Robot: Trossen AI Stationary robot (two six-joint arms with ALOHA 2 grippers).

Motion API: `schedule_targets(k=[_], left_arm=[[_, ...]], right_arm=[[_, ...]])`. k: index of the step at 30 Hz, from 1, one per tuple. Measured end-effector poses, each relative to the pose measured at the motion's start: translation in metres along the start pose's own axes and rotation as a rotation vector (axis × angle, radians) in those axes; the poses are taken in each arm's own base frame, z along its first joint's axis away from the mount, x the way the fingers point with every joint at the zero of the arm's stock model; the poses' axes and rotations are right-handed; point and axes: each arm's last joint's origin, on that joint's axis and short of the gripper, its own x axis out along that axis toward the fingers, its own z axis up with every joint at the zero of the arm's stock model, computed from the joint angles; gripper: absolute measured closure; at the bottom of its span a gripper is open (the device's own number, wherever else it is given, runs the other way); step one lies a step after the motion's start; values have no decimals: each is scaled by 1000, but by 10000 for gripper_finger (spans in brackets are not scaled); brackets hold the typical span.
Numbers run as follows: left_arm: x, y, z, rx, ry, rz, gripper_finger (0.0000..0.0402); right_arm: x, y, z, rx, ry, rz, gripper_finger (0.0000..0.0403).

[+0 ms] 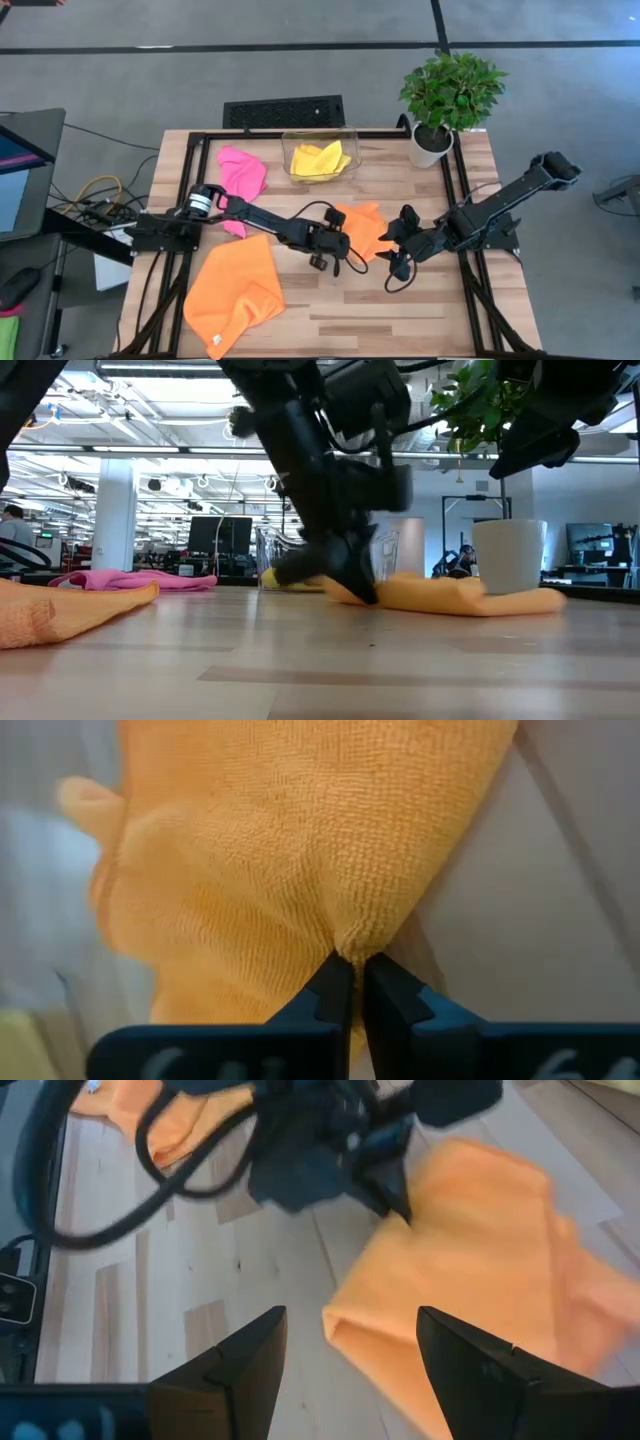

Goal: Fold microfiber towels
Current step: Put the folded right orange towel into the transparent bin

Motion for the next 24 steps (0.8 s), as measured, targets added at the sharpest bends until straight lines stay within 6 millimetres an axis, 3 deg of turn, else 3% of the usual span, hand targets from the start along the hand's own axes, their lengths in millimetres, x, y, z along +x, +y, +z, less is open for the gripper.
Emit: schedule_targets(k=[8,16,21,24], left_arm=[[-50,17,-6,-285,63,-85,401],[-93,43,-10,-551,52,58,401],[-103,68,-19,-695,36,101,401],[-99,84,-29,-744,59,124,401]], right_arm=[[0,0,0,-12,4,-3,154],[0,-1,-1,-20,14,-11,154],[0,-2,-2,-38,22,-17,154],[0,-2,-2,-47,21,-16,154]])
